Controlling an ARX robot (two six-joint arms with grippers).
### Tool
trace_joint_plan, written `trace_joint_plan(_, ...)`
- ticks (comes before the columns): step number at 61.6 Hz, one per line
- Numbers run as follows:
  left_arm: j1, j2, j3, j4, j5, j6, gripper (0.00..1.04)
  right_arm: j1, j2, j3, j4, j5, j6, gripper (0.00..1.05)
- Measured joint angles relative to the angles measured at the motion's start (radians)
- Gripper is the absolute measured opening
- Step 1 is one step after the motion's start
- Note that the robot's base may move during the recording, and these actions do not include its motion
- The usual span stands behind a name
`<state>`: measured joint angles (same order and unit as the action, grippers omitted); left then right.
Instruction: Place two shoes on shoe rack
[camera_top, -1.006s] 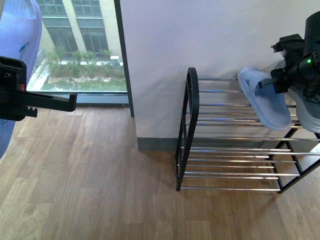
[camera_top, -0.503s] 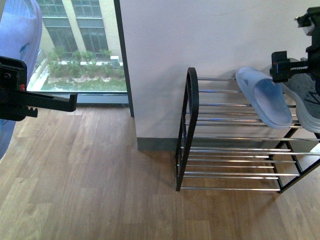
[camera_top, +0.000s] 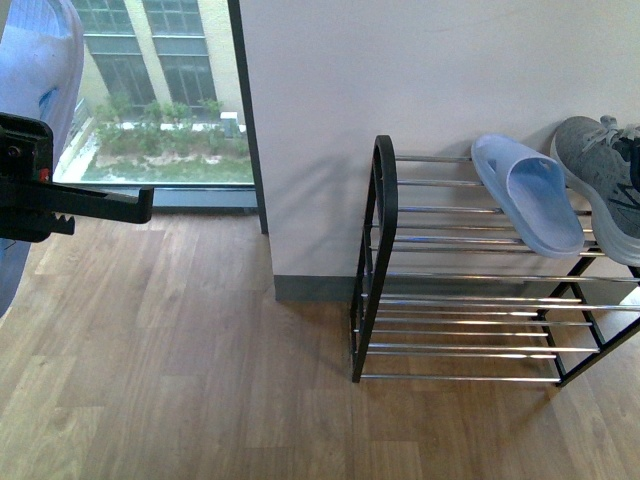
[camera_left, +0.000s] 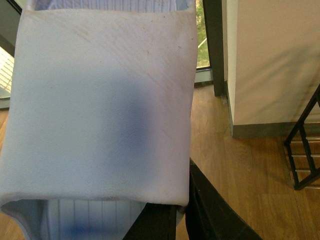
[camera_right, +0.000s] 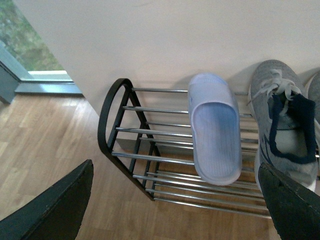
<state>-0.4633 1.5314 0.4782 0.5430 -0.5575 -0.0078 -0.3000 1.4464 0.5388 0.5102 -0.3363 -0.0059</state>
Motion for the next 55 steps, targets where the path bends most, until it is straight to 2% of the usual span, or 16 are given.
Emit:
trace_joint_plan(12, 0.0, 0.0, 0.0, 0.0, 0.0, 0.0, 0.02, -0.13, -0.298, -0.155, -0.078, -0.093, 0.026, 0.95)
trace_joint_plan(20, 0.0, 0.0, 0.0, 0.0, 0.0, 0.0, 0.02, -0.215, -0.383, -0.201, -0.04, -0.097, 0.046, 0.95)
trace_joint_plan(34, 0.0, 0.0, 0.0, 0.0, 0.0, 0.0, 0.02, -0.238, -0.388, -0.212, -0.032, -0.099, 0.06, 0.95)
trace_joint_plan(37, 0.0, 0.0, 0.0, 0.0, 0.0, 0.0, 0.02, -0.235, -0.371, -0.26, 0.136, -0.152, 0.042, 0.87)
trace_joint_plan(40, 0.0, 0.0, 0.0, 0.0, 0.0, 0.0, 0.02, -0.195, -0.394, -0.331, 0.285, -0.137, 0.031, 0.75)
trace_joint_plan(55, 0.0, 0.0, 0.0, 0.0, 0.0, 0.0, 0.02, -0.047, -0.595, -0.435, 0.222, 0.005, 0.014, 0.34)
